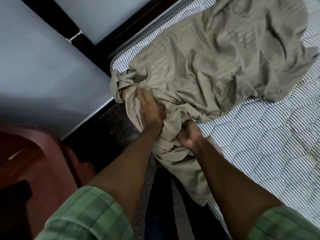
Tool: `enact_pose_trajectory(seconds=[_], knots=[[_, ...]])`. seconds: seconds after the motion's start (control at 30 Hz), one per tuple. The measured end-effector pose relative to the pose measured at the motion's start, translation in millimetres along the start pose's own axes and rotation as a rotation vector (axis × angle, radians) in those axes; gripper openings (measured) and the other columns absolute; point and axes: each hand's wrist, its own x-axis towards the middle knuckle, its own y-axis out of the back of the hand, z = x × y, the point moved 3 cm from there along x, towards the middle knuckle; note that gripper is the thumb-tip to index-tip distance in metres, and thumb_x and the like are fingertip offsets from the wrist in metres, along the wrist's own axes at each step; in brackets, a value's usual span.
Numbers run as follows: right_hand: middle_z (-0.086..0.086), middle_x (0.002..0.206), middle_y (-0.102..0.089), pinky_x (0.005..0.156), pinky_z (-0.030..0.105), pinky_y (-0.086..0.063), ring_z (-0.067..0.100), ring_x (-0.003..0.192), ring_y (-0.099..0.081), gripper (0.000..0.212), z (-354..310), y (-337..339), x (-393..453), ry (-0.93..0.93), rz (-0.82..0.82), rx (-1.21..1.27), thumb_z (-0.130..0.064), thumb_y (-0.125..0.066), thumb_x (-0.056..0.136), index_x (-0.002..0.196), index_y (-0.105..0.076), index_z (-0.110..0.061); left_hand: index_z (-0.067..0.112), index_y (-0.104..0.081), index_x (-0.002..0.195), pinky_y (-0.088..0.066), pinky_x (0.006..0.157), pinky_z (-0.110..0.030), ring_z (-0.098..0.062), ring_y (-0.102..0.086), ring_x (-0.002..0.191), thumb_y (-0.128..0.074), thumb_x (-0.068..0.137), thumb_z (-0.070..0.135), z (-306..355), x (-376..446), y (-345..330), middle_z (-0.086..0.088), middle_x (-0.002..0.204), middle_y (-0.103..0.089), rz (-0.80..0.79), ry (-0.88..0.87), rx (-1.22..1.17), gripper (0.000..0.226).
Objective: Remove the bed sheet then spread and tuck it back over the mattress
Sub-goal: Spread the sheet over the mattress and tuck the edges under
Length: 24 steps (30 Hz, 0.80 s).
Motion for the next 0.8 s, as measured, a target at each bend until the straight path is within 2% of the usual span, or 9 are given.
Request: enact_pose_trajectory(seconds=[0.07, 0.13, 0.23, 0.37, 0.5, 0.57, 0.63, 0.7, 0.8], knots=[[0.016, 0.128, -0.067, 0.098, 0.044, -0.052, 0.026, 0.098, -0.067, 0.049, -9, -14, -4, 0.053, -0.031, -0.007, -0.038, -0.046, 0.101, 0.138, -0.06, -0.008, 0.007, -0.038, 0.155, -0.031, 0.119, -0.042, -0.034, -0.031, 0.15, -0.057, 0.1, 0.018, -11, -2, -29, -0.019, 0.164, -0.028, -0.248, -0.072, -0.049, 0.059], [0.012, 0.114, -0.074, 0.099, 0.042, -0.051, 0.026, 0.095, -0.071, 0.055, -21, -20, -8, 0.04, -0.126, 0.057, -0.052, -0.054, 0.085, 0.117, -0.075, -0.013, 0.01, -0.045, 0.152, -0.027, 0.121, -0.045, -0.037, -0.03, 0.15, -0.06, 0.099, 0.024, -22, 5, -44, -0.019, 0.163, -0.032, -0.398, -0.134, 0.041, 0.057], [0.002, 0.097, -0.079, 0.087, 0.037, -0.056, 0.022, 0.098, -0.07, 0.049, -31, -11, 8, 0.088, -0.079, -0.006, -0.039, -0.04, 0.105, 0.136, -0.062, -0.009, -0.001, -0.052, 0.143, -0.023, 0.121, -0.048, -0.042, -0.038, 0.143, -0.053, 0.089, 0.037, -28, 14, -52, -0.028, 0.151, -0.045, -0.502, -0.203, 0.107, 0.065], [0.012, 0.127, -0.071, 0.085, 0.036, -0.062, 0.025, 0.114, -0.07, 0.04, -40, 8, 22, 0.243, 0.076, -0.052, -0.03, -0.056, 0.103, 0.137, -0.062, -0.009, -0.005, -0.057, 0.12, -0.037, 0.096, -0.046, -0.045, -0.054, 0.117, -0.047, 0.105, 0.028, -23, 26, -38, -0.031, 0.124, -0.057, -0.321, -0.078, 0.121, 0.037], [0.014, 0.107, -0.074, 0.09, 0.045, -0.06, 0.032, 0.108, -0.07, 0.028, -55, 53, 9, 0.301, 0.303, -0.366, -0.039, -0.062, 0.1, 0.104, -0.07, -0.013, -0.003, -0.045, 0.141, -0.038, 0.108, -0.043, -0.039, -0.049, 0.134, -0.05, 0.104, 0.027, -22, 62, -17, -0.024, 0.144, -0.052, -0.096, 0.151, 0.218, 0.048], [0.021, 0.116, -0.069, 0.096, 0.047, -0.056, 0.038, 0.111, -0.067, 0.04, -60, 80, -3, 0.316, 0.474, -0.612, -0.038, -0.053, 0.105, 0.116, -0.066, -0.003, 0.004, -0.05, 0.142, -0.043, 0.107, -0.041, -0.033, -0.051, 0.133, -0.047, 0.103, 0.025, -24, 81, -8, -0.018, 0.145, -0.054, -0.104, 0.246, 0.242, 0.045], [0.019, 0.113, -0.068, 0.096, 0.045, -0.056, 0.034, 0.105, -0.068, 0.046, -61, 102, -19, 0.36, 0.597, -0.506, -0.042, -0.055, 0.104, 0.117, -0.063, 0.001, 0.006, -0.047, 0.144, -0.041, 0.108, -0.038, -0.033, -0.048, 0.135, -0.045, 0.104, 0.024, -21, 83, -7, -0.016, 0.148, -0.05, -0.065, 0.314, 0.207, 0.045], [0.019, 0.12, -0.071, 0.099, 0.046, -0.057, 0.031, 0.103, -0.071, 0.048, -51, 108, -25, 0.358, 0.381, -0.198, -0.05, -0.058, 0.101, 0.111, -0.066, -0.004, 0.006, -0.033, 0.145, -0.037, 0.111, -0.037, -0.033, -0.042, 0.141, -0.047, 0.103, 0.021, -7, 56, -9, -0.016, 0.154, -0.041, 0.11, 0.293, 0.179, 0.047], [0.02, 0.136, -0.065, 0.107, 0.053, -0.05, 0.035, 0.123, -0.064, 0.049, -25, 99, -33, 0.137, -0.01, 0.13, -0.037, -0.058, 0.102, 0.14, -0.057, -0.005, 0.013, -0.031, 0.148, -0.027, 0.118, -0.04, -0.025, -0.03, 0.149, -0.051, 0.093, 0.032, 33, -18, -20, -0.008, 0.164, -0.029, 0.26, 0.105, 0.223, 0.062]])
